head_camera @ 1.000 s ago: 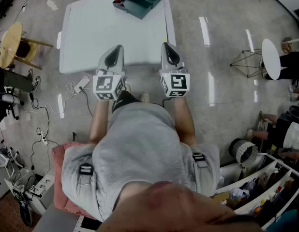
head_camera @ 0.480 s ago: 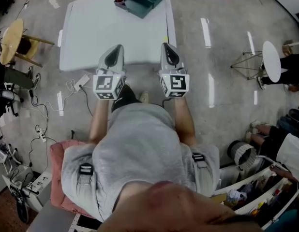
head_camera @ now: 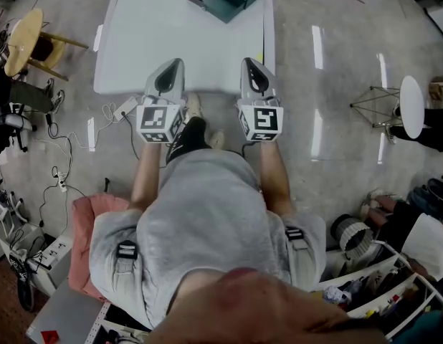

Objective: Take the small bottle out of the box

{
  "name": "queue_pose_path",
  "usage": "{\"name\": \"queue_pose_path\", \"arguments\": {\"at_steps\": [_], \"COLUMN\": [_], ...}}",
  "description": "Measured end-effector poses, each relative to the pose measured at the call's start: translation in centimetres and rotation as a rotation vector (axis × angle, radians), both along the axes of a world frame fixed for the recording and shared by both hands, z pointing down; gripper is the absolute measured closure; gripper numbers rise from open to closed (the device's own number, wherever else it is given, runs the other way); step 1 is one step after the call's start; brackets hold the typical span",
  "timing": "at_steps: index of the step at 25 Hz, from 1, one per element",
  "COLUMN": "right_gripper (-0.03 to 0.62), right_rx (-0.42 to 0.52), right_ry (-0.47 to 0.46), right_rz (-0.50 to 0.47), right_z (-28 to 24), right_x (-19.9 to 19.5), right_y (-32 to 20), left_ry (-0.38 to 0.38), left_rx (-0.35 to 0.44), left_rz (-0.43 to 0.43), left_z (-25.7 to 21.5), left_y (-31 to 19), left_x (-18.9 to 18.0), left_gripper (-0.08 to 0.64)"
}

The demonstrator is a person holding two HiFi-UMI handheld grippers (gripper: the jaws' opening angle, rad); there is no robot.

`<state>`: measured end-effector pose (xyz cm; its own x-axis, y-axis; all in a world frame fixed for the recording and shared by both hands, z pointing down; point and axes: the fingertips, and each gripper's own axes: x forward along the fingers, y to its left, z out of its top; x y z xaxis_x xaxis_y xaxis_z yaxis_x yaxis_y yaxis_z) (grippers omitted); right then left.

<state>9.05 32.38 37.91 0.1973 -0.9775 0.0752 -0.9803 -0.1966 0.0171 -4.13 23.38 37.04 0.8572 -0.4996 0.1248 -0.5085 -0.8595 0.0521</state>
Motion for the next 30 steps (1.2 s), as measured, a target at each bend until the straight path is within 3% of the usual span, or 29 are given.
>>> {"name": "queue_pose_path", "arguments": {"at_steps": [14,30], "right_gripper": [0.589,0.589], "right_rx": [-0.043,-0.071], "right_ry": [-0.012,0.0], "right_rz": [-0.068,-0.066], "right_z": [0.7,-0.5], "right_x": [2.8,3.7], "right_y": [-11.8,-22.4], "left_ry": [-0.012,0.003], "left_rx": [-0.04,-0.06], "left_rz": [-0.045,-0.055], "left_z": [1.2,0.5], "left_y": [-10.7,-21.4], "left_x": [2.9,3.6], "left_gripper": [0.548,0.548]}}
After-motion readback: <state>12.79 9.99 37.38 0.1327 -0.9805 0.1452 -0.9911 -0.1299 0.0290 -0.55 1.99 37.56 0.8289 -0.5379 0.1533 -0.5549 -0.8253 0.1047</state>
